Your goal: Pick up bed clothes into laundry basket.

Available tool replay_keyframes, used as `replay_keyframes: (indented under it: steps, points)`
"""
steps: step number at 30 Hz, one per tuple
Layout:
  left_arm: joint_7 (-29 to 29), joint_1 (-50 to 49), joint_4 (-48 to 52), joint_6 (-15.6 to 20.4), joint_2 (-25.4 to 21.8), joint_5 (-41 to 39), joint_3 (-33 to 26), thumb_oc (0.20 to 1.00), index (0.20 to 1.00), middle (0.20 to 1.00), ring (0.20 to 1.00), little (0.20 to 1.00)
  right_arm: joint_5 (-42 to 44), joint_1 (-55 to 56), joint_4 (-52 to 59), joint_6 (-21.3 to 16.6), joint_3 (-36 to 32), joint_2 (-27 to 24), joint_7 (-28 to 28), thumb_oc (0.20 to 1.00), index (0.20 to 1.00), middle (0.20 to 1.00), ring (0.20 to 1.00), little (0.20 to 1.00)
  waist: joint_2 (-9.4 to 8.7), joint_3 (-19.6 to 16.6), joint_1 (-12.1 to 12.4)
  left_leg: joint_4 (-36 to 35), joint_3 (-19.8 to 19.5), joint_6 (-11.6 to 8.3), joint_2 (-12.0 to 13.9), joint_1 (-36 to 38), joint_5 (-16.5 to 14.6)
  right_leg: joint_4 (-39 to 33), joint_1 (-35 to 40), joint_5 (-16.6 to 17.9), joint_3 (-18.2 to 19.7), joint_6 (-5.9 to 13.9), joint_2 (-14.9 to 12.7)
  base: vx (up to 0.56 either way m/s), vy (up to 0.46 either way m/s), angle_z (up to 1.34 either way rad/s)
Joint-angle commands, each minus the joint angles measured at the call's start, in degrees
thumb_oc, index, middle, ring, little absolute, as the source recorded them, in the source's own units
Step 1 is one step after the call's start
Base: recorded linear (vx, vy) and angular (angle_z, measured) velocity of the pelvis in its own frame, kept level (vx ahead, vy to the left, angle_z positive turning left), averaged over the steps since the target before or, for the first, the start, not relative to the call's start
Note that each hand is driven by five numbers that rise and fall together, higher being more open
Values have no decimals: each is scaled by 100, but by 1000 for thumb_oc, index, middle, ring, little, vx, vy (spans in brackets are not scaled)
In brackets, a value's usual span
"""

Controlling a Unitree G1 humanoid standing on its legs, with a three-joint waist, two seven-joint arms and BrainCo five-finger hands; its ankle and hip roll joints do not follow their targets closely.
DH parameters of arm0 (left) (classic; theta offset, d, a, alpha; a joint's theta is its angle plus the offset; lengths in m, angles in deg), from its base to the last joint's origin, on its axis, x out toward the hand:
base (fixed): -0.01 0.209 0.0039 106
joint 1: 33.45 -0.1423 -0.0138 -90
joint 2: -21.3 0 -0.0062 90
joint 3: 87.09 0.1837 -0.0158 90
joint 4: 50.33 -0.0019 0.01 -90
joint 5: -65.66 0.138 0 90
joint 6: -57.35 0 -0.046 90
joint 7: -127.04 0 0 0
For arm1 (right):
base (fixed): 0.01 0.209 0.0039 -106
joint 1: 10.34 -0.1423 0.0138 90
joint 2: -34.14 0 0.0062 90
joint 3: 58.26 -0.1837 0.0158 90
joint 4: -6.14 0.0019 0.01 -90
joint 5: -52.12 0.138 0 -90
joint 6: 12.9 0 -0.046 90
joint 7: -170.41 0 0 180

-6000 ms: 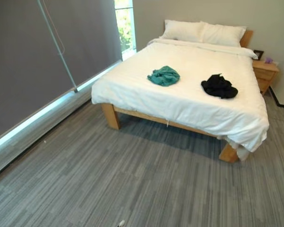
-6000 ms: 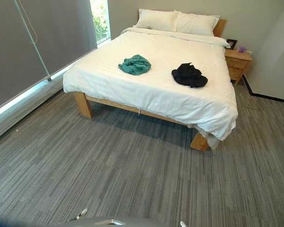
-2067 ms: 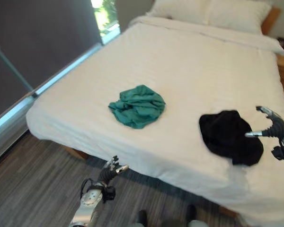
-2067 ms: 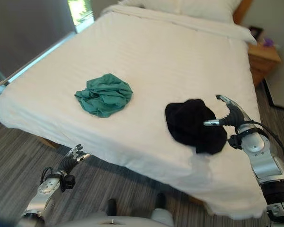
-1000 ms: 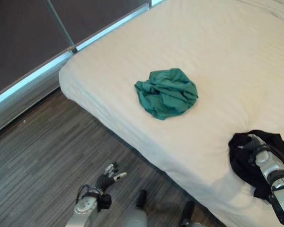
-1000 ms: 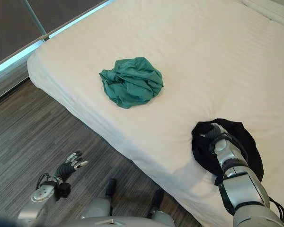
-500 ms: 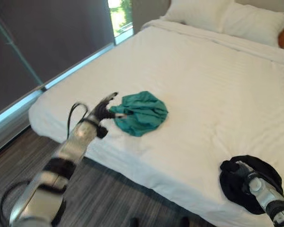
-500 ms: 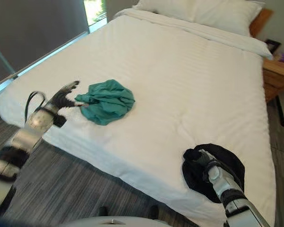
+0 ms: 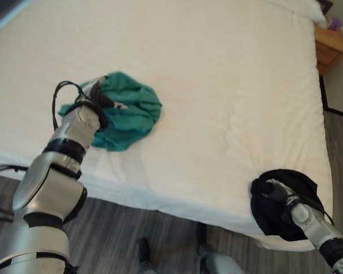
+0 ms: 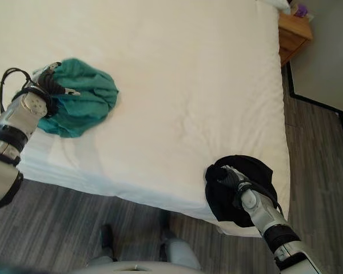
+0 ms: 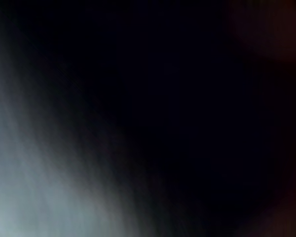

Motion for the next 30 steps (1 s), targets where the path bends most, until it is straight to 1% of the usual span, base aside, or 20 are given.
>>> replay_keyframes:
  steps: [1, 4, 6, 7, 8, 11, 12, 13, 14, 16, 18, 19, 21, 22, 23, 25, 27, 28, 29, 30]
  points:
    - [336, 1040, -462, -236, 3, 765, -188, 1000, 1000, 1000, 1000, 1000, 143, 644, -658, 382, 203, -259, -106, 200, 200, 200, 200, 200, 269, 549, 79, 27, -300, -13, 63, -11, 314, 77, 20, 373, -28, 613, -104, -38, -16, 6]
    - [381, 989, -447, -211, -13, 748, -215, 1000, 1000, 1000, 1000, 1000, 242, 685, -569, 331, 203, -252, -46, 200, 200, 200, 200, 200, 198, 671, 69, 27, -330, 5, 63, -104, 336, 77, -66, 399, -18, 612, -90, -18, -16, 2]
    - [242, 846, -429, -150, -68, 771, -102, 1000, 1000, 1000, 1000, 1000, 291, 730, -426, 306, 238, -242, -49, 200, 200, 200, 200, 200, 138, 777, 84, 27, -381, 23, 97, -147, 360, 77, -118, 424, 1, 597, -59, -13, -16, 0]
    - [147, 723, -424, -129, -98, 780, -98, 884, 884, 884, 884, 884, 298, 749, -363, 300, 233, -237, -51, 200, 200, 200, 200, 200, 113, 795, 93, 27, -393, 32, 97, -147, 355, 77, -120, 426, 11, 598, -51, 0, 0, 0]
    - [-61, 552, -361, -119, -105, 885, -50, 200, 200, 200, 200, 200, 213, 843, -181, 288, 221, -264, -96, 200, 200, 200, 200, 200, 105, 800, 125, 27, -410, 44, 98, -124, 332, 77, -109, 401, 29, 597, -42, 0, 0, 0]
    - [-87, 314, -259, -62, -13, 858, -142, 200, 200, 200, 200, 200, 194, 850, -93, 255, 225, -255, -115, 200, 200, 200, 200, 200, 99, 785, 152, 27, -406, 44, 103, -76, 305, 77, -68, 366, 30, 598, -46, 5, -7, -2]
    - [-78, 35, -90, -25, 47, 644, -373, 200, 200, 200, 200, 200, 266, 847, 89, 220, 176, -265, -141, 200, 200, 200, 200, 200, 125, 765, 193, 36, -398, 43, 123, 2, 230, 77, -3, 308, 31, 600, -38, 0, 0, 0]
    - [-77, 28, -82, -28, 43, 645, -381, 200, 200, 200, 200, 200, 267, 847, 94, 222, 176, -270, -143, 200, 200, 200, 200, 200, 119, 762, 185, 27, -399, 46, 110, -13, 266, 77, -21, 329, 33, 597, -50, 0, 0, 0]
    - [-92, -210, 110, 36, 68, 404, -586, 200, 200, 200, 200, 200, 485, 855, 179, 196, 71, -251, -150, 200, 200, 200, 200, 200, 142, 742, 214, 28, -394, 45, 106, 37, 242, 77, 22, 297, 32, 594, -54, 0, 0, 0]
    - [-22, -611, 669, 109, 83, -118, -979, 200, 200, 200, 200, 200, 1224, 904, 281, 79, -255, -126, -176, 200, 200, 200, 200, 200, 200, 683, 273, 27, -393, 49, 81, 142, 205, 77, 124, 257, 26, 587, -77, 16, 17, -1]
    - [-38, -1501, 2011, 226, 139, -858, -1596, 200, 200, 200, 200, 200, 2460, 928, 647, -78, -918, 209, -181, 200, 200, 200, 200, 200, 343, 579, 431, 27, -430, 54, 18, 367, 106, 77, 352, 170, -26, 565, -127, 90, 47, -6]
    - [-108, -1844, 2507, 282, 91, -1003, -1803, 200, 200, 200, 200, 200, 2854, 961, 883, -189, -1186, 312, -171, 200, 200, 200, 200, 200, 382, 516, 475, 27, -432, 56, -8, 450, 68, 77, 444, 127, -53, 558, -153, 160, 67, 4]
    - [-205, -3668, 4141, 609, 19, -1937, -2848, 200, 200, 200, 200, 200, 4224, 929, 1862, -429, -1628, 729, -259, 200, 200, 200, 200, 200, 511, 185, 684, 27, -354, 91, -62, 914, -84, 77, 849, 34, -139, 543, -196, 203, 92, 18]
    - [-261, -4038, 4422, 647, -61, -2028, -3068, 200, 200, 200, 200, 200, 4352, 944, 2048, -449, -1619, 779, -346, 200, 200, 200, 200, 200, 525, 81, 725, 27, -303, 103, -78, 1033, -120, 77, 940, 20, -117, 545, -183, 198, 112, -9]
    - [-268, -4565, 4820, 768, -16, -2291, -3436, 200, 200, 200, 200, 200, 4584, 934, 2604, -532, -1700, 766, -625, 200, 200, 200, 200, 200, 578, -117, 806, 27, -276, 126, -106, 1225, -162, 77, 1127, -38, -117, 538, -197, 97, 69, -25]
    - [-247, -4765, 5132, 868, 55, -2501, -3613, 200, 200, 200, 200, 200, 4712, 822, 2858, -596, -1706, 777, -641, 200, 200, 200, 200, 200, 624, -211, 867, 27, -302, 137, -135, 1311, -169, 96, 1243, -78, -160, 534, -228, 72, 61, -7]
    - [-257, -5125, 5537, 982, 335, -3375, -3789, 200, 200, 200, 200, 200, 5103, 647, 3223, -543, -1625, 887, -619, 200, 200, 200, 200, 200, 686, -327, 919, 27, -378, 162, -175, 1427, -169, 144, 1421, -143, -221, 519, -289, 52, 61, 22]
    - [-404, -5556, 6071, 995, 619, -4093, -3996, 200, 200, 200, 200, 200, 5597, 598, 3757, -507, -1607, 990, -716, 200, 200, 200, 200, 200, 728, -441, 974, 27, -464, 195, -235, 1519, -149, 215, 1565, -206, -282, 489, -351, 28, 47, 17]
    - [-401, -5597, 6104, 980, 625, -4093, -4021, 200, 200, 200, 200, 200, 5603, 607, 3765, -502, -1593, 983, -716, 200, 200, 200, 200, 200, 735, -445, 950, 27, -476, 196, -237, 1526, -150, 217, 1578, -214, -294, 490, -354, 34, 49, 24]
    - [-455, -5743, 6296, 999, 790, -4277, -4034, 200, 200, 200, 200, 200, 5702, 609, 3757, -461, -1582, 1028, -723, 200, 200, 200, 200, 200, 757, -495, 988, 27, -530, 209, -263, 1571, -155, 271, 1643, -261, -300, 482, -378, 19, 16, 27]
